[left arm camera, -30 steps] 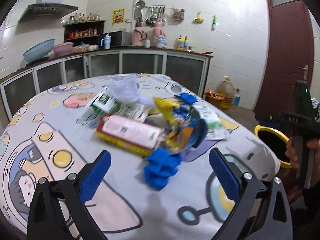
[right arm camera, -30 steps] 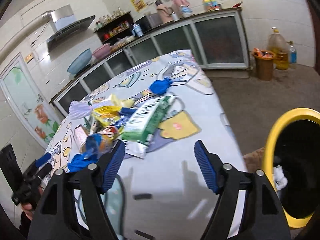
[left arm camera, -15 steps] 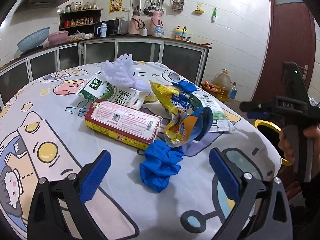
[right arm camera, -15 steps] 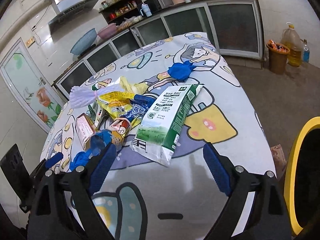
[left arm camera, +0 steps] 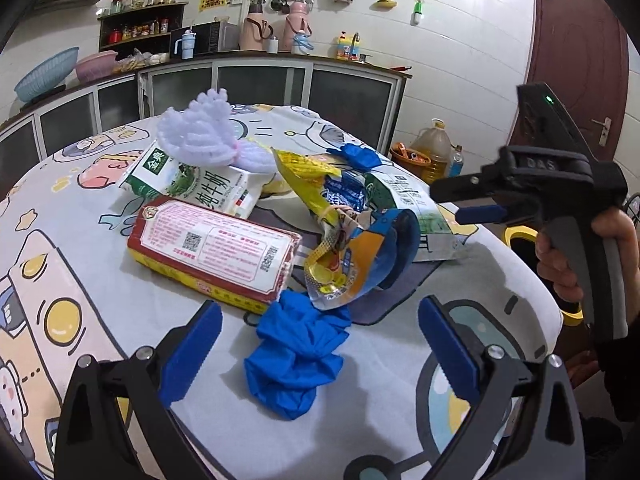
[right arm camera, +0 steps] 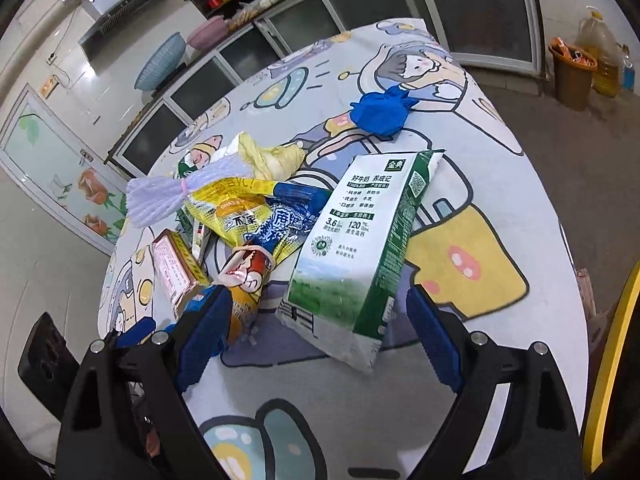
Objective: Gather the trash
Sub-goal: 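Move both open tools back over the table toward the trash, then grasp the blue glove with the left tool while the right tool grasps the milk carton, then carry glove and carton to the bin and open both tools to drop them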
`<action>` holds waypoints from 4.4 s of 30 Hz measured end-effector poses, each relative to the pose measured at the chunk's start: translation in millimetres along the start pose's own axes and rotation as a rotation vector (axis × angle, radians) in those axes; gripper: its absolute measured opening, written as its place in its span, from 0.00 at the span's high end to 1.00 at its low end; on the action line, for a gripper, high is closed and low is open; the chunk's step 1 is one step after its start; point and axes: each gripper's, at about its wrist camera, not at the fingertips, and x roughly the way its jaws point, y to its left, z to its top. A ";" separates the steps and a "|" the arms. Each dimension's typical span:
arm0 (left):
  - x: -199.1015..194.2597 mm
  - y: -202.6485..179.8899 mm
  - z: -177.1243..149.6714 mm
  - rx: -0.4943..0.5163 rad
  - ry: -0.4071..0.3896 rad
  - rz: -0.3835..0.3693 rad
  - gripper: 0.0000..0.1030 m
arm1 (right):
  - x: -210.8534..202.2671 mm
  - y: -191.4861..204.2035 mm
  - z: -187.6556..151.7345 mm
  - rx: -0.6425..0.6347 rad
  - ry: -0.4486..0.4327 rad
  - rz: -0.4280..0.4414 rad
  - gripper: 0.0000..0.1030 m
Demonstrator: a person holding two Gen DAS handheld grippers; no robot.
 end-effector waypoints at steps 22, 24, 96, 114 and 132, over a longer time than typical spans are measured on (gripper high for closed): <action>41.6 9.5 1.3 -0.104 0.112 -0.098 0.60 | 42.8 -2.1 11.9 0.012 0.074 -0.123 0.33; 42.1 9.3 -3.5 -0.097 0.124 -0.087 0.81 | 39.8 -1.5 11.6 0.002 0.062 -0.126 0.35; -20.7 -106.8 76.1 0.082 -0.066 -0.207 0.84 | -178.9 -87.8 -15.6 0.089 -0.285 -0.012 0.74; 57.1 -252.1 103.2 0.247 0.001 -0.445 0.84 | -262.6 -201.5 -63.9 0.289 -0.428 -0.210 0.74; 123.9 -361.4 98.5 0.281 0.112 -0.526 0.83 | -269.7 -286.8 -111.4 0.437 -0.417 -0.309 0.73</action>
